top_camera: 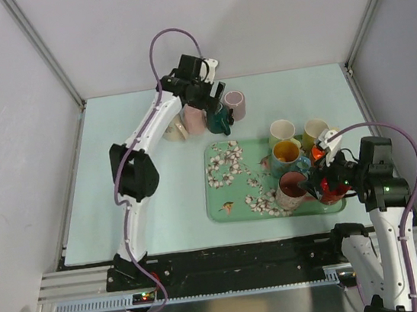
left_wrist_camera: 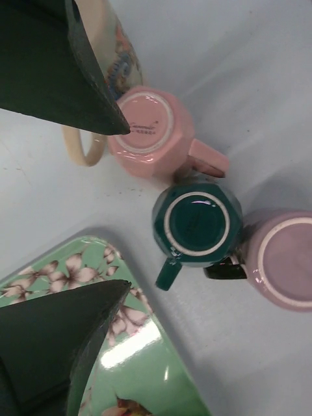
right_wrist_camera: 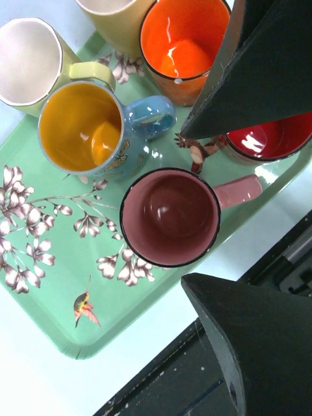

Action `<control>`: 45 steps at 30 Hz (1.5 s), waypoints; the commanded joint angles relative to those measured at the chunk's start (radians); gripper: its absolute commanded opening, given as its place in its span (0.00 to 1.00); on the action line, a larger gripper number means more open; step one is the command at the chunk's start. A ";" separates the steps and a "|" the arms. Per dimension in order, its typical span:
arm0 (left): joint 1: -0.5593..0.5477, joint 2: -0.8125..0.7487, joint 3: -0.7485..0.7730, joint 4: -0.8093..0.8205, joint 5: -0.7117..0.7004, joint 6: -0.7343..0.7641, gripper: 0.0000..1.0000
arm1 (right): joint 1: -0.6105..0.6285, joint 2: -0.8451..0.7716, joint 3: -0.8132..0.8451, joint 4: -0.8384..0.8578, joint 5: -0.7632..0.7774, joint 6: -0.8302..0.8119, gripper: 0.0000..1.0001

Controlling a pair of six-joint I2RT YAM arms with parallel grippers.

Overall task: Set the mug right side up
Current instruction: Move the cup to the center of the board.

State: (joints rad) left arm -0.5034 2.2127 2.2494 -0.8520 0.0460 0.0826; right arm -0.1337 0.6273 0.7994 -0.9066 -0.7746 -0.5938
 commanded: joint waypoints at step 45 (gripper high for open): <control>0.054 -0.158 -0.437 0.057 0.018 0.033 0.53 | 0.088 0.028 -0.051 0.195 0.019 0.257 0.96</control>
State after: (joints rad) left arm -0.4648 2.1277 1.8858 -0.7353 0.1184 0.0875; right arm -0.0563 0.6460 0.7506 -0.7650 -0.7464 -0.3412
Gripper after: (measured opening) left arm 0.712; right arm 0.959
